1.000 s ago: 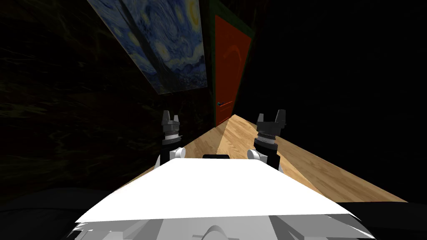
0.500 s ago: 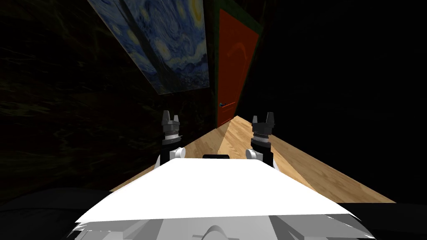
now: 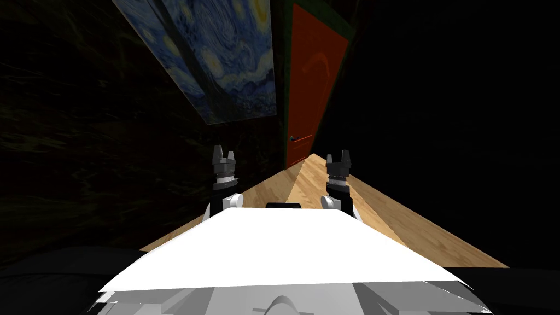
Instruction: Pull the door open
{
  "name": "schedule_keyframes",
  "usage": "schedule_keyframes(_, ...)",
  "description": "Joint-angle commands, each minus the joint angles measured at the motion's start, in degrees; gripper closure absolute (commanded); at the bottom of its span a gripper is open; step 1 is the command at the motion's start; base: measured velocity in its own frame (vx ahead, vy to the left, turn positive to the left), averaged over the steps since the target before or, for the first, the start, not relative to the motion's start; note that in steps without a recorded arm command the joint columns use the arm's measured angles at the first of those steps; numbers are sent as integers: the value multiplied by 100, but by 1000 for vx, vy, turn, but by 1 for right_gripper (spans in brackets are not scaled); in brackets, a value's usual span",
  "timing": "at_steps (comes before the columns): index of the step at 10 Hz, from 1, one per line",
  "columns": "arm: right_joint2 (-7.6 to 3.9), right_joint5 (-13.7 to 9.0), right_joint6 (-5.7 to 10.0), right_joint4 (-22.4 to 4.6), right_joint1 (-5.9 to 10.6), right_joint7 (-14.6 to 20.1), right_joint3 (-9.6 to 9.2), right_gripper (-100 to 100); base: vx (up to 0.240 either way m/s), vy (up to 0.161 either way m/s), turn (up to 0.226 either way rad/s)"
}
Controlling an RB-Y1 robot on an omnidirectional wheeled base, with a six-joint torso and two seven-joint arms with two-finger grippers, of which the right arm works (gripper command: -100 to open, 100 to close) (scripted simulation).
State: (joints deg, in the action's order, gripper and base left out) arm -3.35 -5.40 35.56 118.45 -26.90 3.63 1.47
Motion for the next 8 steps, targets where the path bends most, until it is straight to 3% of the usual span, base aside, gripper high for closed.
schedule_keyframes(1, -58, 2, 12, -185, 84, 18, -25, -100, 80, -42, 81)
schedule_keyframes(8, -361, -12, 91, -1030, 395, 144, -133, -100, 87, -41, 96)
